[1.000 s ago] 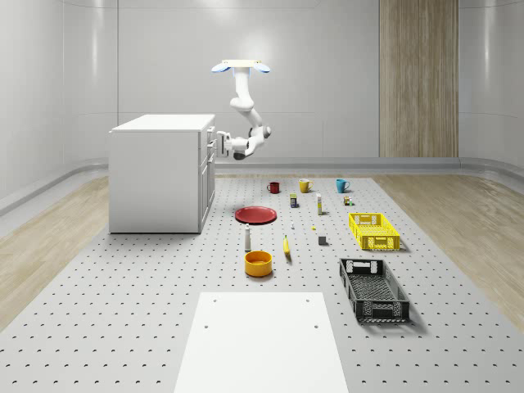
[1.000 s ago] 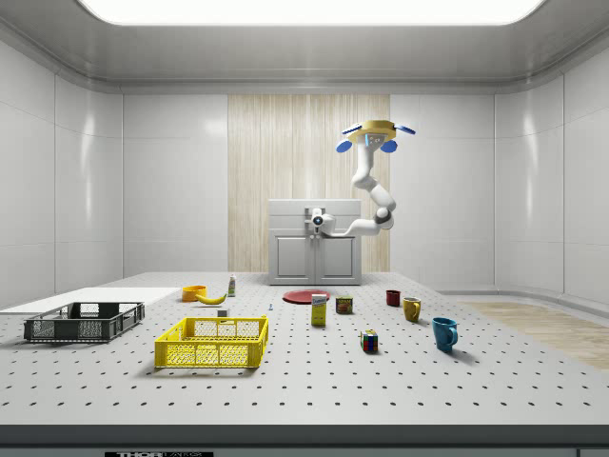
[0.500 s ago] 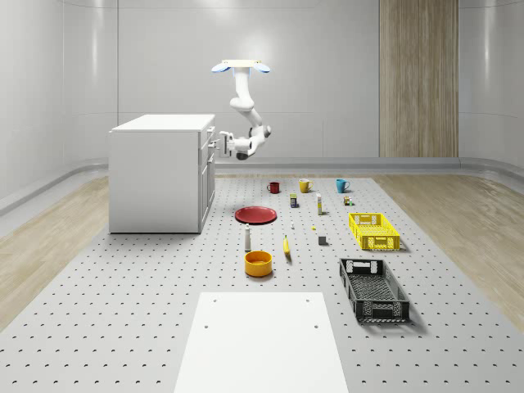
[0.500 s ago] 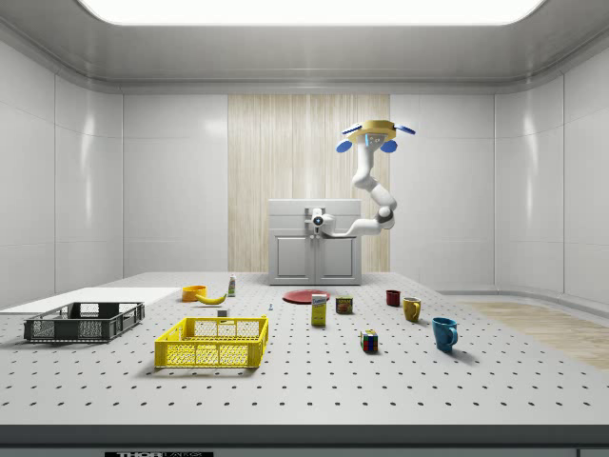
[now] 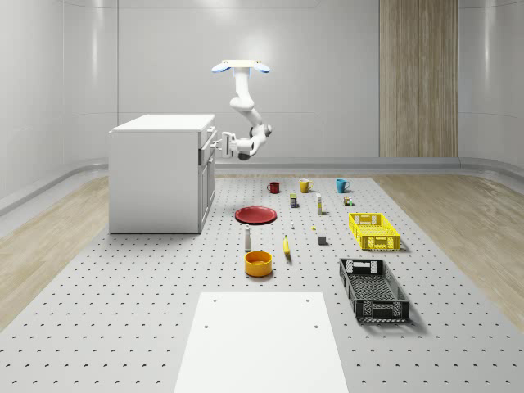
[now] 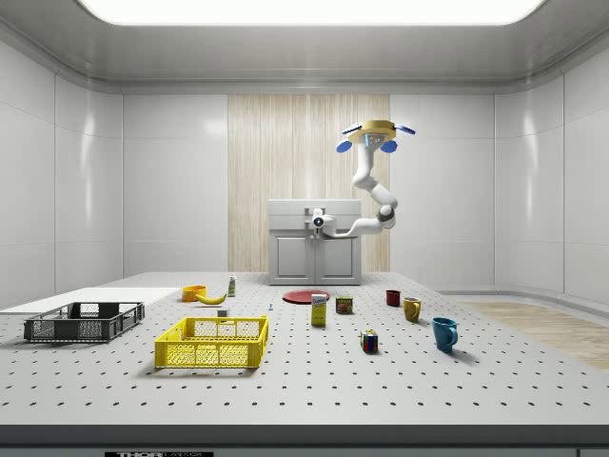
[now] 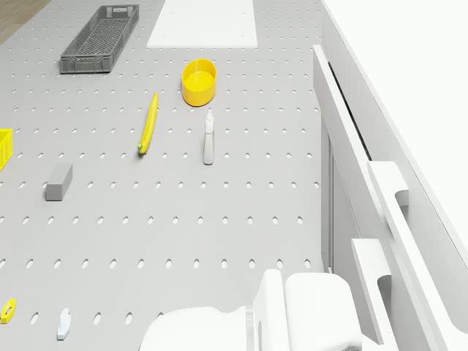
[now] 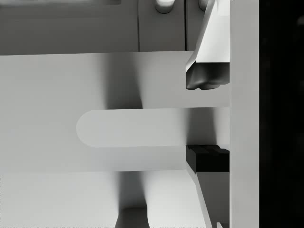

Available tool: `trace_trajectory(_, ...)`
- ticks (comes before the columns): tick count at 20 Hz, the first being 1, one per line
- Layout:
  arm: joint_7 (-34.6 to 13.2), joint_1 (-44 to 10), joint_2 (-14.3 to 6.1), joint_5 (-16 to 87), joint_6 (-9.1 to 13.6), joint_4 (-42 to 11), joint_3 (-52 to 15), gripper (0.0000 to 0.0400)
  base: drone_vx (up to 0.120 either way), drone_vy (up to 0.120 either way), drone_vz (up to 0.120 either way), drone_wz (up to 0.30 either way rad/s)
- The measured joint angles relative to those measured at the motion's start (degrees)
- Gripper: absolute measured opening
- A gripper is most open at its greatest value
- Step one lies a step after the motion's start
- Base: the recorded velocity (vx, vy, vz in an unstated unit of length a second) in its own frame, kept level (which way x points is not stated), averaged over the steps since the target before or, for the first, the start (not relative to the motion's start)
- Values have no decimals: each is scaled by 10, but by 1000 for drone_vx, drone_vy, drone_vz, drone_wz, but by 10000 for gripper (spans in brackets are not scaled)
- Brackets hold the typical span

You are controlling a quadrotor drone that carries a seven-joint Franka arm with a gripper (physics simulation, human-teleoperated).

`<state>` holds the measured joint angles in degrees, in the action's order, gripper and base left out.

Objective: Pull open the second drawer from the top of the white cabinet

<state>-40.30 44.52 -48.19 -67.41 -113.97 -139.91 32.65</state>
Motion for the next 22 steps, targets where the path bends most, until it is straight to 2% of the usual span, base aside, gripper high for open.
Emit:
trace_trajectory(8,5,1,-2,1,3,-2,7,144,0,0,0,0)
trace_trajectory(13,15,-4,-6,9,14,-1,16,139,0,0,0,0)
trace_trajectory(14,-18,-4,-11,20,14,3,15,182,0,0,0,0)
trace_trajectory(15,18,-2,-10,20,14,0,20,171,0,0,0,0)
trace_trajectory(16,24,-3,-8,16,16,-1,21,156,0,0,0,0)
trace_trajectory(18,21,-4,-9,14,17,0,22,139,0,0,0,0)
trace_trajectory(22,10,-4,-9,16,17,0,23,139,0,0,0,0)
